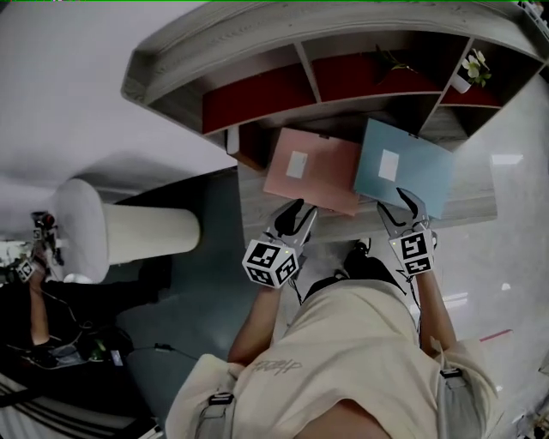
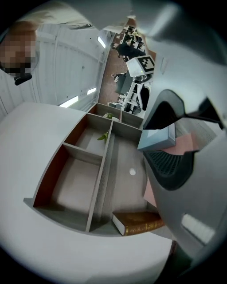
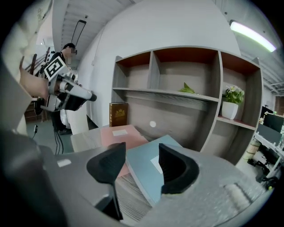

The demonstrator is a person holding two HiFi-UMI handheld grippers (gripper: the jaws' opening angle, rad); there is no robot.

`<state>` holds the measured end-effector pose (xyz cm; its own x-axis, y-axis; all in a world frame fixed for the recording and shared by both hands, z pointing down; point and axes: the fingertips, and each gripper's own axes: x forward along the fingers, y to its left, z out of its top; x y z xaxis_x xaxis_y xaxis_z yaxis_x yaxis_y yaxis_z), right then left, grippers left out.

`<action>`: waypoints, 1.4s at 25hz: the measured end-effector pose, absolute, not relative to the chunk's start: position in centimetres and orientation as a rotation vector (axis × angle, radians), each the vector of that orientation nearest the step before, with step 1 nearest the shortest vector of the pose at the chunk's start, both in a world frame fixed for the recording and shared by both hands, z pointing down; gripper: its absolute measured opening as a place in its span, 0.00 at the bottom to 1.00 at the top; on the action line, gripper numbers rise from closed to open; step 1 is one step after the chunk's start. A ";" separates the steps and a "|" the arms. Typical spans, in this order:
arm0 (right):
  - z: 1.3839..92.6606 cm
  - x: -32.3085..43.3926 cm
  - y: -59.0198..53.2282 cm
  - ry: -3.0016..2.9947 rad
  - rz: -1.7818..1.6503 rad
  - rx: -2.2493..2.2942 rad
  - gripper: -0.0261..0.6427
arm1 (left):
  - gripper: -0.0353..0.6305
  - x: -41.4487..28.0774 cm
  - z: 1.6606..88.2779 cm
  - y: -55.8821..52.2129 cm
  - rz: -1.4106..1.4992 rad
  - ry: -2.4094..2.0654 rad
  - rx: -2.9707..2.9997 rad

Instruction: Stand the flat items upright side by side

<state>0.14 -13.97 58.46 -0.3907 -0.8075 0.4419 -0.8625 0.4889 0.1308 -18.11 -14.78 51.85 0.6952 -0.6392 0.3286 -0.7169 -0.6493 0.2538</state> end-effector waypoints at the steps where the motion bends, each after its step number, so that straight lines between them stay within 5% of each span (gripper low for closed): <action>1: 59.1 0.4 -14.4 -2.279 0.170 1.374 0.39 | 0.30 -17.3 51.6 -15.6 0.302 -1.040 2.562; 14: 63.9 1.2 -15.1 -2.099 0.216 1.363 0.39 | 0.30 -14.4 52.2 -18.9 0.327 -0.861 2.612; 35: 75.6 4.0 -16.6 -1.501 -0.044 1.390 0.67 | 0.29 -19.4 52.6 -19.2 0.461 -0.736 2.609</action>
